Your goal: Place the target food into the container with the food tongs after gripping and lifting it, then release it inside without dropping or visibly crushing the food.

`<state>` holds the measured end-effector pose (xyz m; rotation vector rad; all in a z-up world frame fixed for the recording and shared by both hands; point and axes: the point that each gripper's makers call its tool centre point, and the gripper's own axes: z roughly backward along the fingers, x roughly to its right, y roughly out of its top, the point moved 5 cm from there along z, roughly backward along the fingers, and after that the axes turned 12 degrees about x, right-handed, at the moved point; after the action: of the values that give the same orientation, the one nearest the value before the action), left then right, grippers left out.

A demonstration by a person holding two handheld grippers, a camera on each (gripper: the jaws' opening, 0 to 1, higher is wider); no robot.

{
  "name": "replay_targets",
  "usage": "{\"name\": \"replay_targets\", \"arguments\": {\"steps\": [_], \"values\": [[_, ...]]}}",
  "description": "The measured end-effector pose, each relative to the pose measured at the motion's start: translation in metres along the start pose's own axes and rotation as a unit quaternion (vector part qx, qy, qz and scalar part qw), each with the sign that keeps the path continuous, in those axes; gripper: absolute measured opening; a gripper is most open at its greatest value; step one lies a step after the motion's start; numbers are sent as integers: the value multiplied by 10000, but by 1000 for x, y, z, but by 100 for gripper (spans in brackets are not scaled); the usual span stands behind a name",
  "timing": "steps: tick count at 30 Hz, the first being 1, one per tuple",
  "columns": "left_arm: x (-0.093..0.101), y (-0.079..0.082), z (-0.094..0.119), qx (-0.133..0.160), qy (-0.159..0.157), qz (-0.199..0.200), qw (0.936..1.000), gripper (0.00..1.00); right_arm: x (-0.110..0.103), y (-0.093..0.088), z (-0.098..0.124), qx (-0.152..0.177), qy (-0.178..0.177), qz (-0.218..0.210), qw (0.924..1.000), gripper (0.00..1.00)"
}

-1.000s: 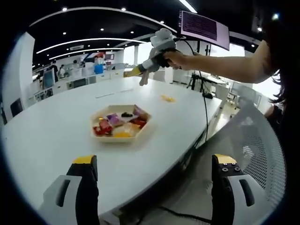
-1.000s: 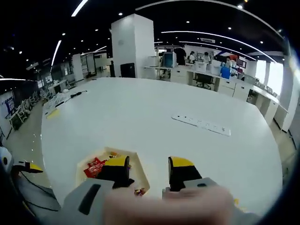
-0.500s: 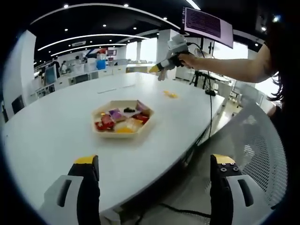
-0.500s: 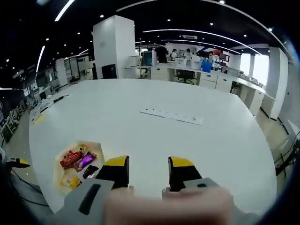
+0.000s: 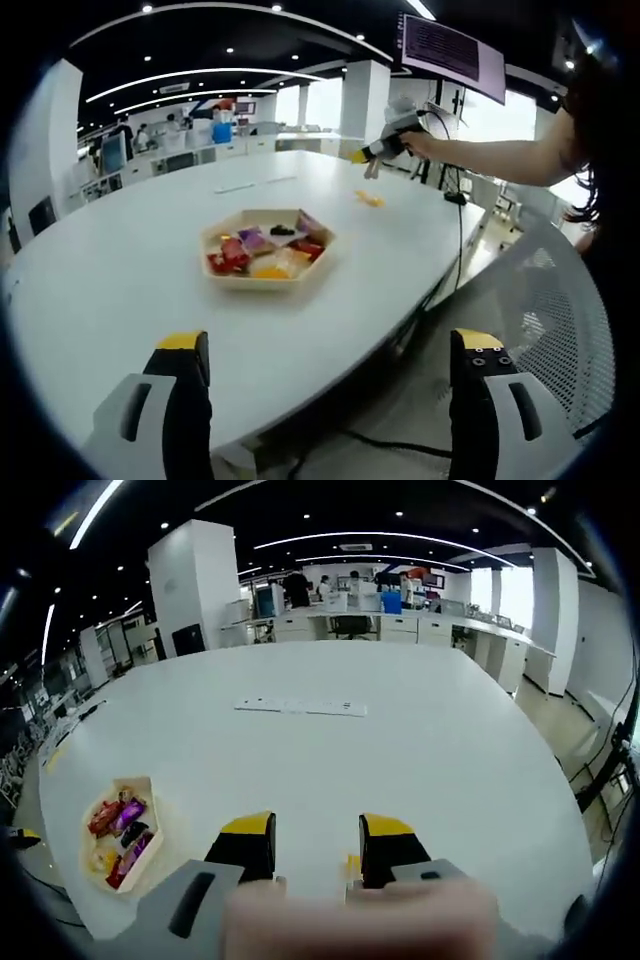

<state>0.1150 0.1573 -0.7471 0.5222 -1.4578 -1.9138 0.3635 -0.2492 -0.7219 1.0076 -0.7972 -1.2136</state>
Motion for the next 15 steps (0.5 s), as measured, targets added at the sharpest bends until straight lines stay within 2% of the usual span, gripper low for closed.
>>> {"name": "replay_targets", "arguments": {"steps": [9, 15], "values": [[0, -3, 0, -118, 13, -28, 9999, 96, 26, -18, -4, -146, -241, -255, 9993, 32], [-1, -5, 0, -162, 53, 25, 9999, 96, 33, -24, -13, -175, -341, -195, 9991, 32]]}}
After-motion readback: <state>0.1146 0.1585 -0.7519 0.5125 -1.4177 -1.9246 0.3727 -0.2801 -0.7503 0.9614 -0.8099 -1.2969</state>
